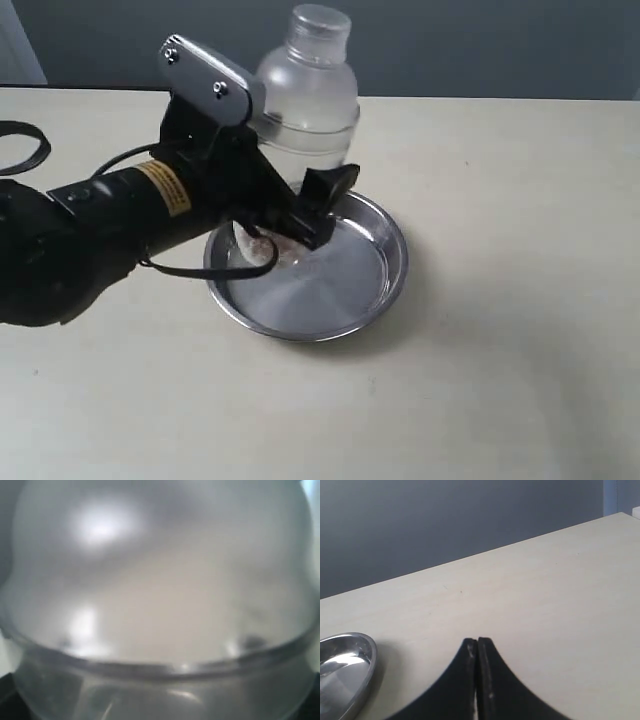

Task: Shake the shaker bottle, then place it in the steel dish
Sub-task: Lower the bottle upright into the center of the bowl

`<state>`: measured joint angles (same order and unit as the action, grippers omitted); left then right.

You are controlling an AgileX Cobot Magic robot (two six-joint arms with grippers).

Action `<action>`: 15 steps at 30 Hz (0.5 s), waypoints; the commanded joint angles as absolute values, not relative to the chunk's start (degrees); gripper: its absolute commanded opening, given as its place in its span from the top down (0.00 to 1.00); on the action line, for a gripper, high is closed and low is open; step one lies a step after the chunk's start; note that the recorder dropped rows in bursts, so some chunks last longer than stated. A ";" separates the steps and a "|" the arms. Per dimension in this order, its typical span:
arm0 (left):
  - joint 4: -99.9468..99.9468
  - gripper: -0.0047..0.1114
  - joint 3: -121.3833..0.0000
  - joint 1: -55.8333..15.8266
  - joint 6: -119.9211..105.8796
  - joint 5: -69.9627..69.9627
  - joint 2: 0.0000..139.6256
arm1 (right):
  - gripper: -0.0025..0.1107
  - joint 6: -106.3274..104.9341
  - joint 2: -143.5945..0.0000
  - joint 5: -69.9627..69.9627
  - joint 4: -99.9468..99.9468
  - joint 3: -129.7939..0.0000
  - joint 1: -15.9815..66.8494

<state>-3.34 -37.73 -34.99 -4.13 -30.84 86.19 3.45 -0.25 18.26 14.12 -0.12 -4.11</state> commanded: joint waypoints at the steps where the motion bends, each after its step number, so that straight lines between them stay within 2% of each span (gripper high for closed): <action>1: -8.66 0.96 -38.16 -33.76 -2.66 -44.08 90.44 | 0.98 3.26 0.00 17.64 13.97 0.00 -3.97; 6: -8.00 0.96 -38.16 -33.88 0.00 -58.21 96.56 | 0.98 3.26 0.00 17.64 13.97 0.00 -3.97; 10: -7.75 0.96 -38.16 -33.88 1.03 -58.70 102.13 | 0.98 3.26 0.00 17.64 13.97 0.00 -3.97; 15: -4.23 0.96 -38.16 -33.88 2.63 -68.17 108.88 | 0.98 3.26 0.00 17.64 13.97 0.00 -3.97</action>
